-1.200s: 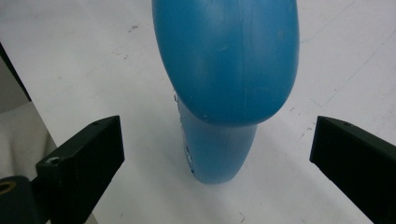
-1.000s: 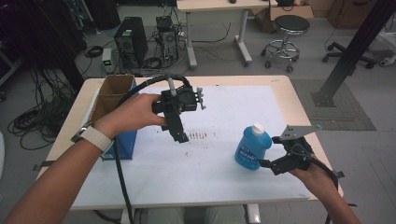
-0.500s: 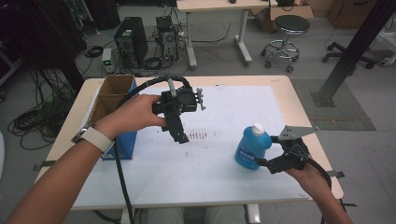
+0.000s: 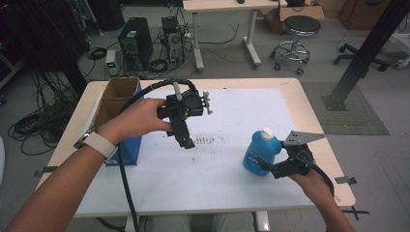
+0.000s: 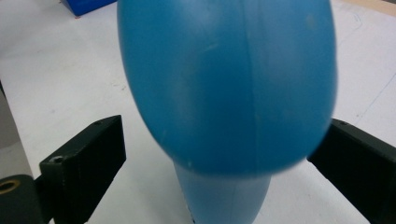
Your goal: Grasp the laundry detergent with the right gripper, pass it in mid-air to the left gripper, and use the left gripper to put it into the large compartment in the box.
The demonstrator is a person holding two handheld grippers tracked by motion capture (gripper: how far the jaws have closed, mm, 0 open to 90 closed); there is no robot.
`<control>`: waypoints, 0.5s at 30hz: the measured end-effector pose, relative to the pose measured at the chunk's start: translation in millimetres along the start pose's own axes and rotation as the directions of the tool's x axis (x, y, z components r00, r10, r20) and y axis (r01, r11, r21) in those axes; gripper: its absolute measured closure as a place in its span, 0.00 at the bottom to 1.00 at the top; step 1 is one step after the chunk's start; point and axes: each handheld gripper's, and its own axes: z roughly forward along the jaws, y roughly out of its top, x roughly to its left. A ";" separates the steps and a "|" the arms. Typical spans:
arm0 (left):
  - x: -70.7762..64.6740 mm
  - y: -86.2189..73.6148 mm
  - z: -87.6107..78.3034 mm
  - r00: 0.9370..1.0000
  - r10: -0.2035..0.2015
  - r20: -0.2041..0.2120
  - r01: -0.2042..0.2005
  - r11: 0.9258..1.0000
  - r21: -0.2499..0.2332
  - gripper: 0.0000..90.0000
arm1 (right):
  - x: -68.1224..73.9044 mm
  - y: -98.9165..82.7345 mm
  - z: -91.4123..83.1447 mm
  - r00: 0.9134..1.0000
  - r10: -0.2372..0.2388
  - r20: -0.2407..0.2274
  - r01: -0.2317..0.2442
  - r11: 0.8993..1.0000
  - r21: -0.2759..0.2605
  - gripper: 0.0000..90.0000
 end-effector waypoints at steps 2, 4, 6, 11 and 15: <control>0.2 -0.1 0.5 1.000 0.000 0.001 0.000 1.000 -0.001 0.05 | 0.2 0.9 1.9 1.000 -0.001 -0.002 0.001 1.000 -0.007 0.05; 0.2 -0.3 1.1 1.000 -0.002 0.003 0.002 1.000 -0.002 0.05 | 0.2 1.5 3.8 1.000 0.001 -0.002 -0.001 1.000 -0.012 0.05; 0.2 -0.6 1.8 1.000 -0.003 0.002 0.003 1.000 -0.003 0.05 | 0.1 1.4 5.6 1.000 0.003 -0.003 -0.003 1.000 -0.019 0.06; 0.8 -1.2 2.2 1.000 -0.005 0.004 0.005 1.000 -0.002 0.05 | -0.7 -0.9 8.9 1.000 0.012 -0.010 -0.012 0.999 -0.039 0.09; 0.5 -0.8 2.0 1.000 -0.004 0.004 0.004 1.000 -0.006 0.05 | -1.8 -2.9 9.8 1.000 0.019 -0.021 -0.020 0.999 -0.049 0.11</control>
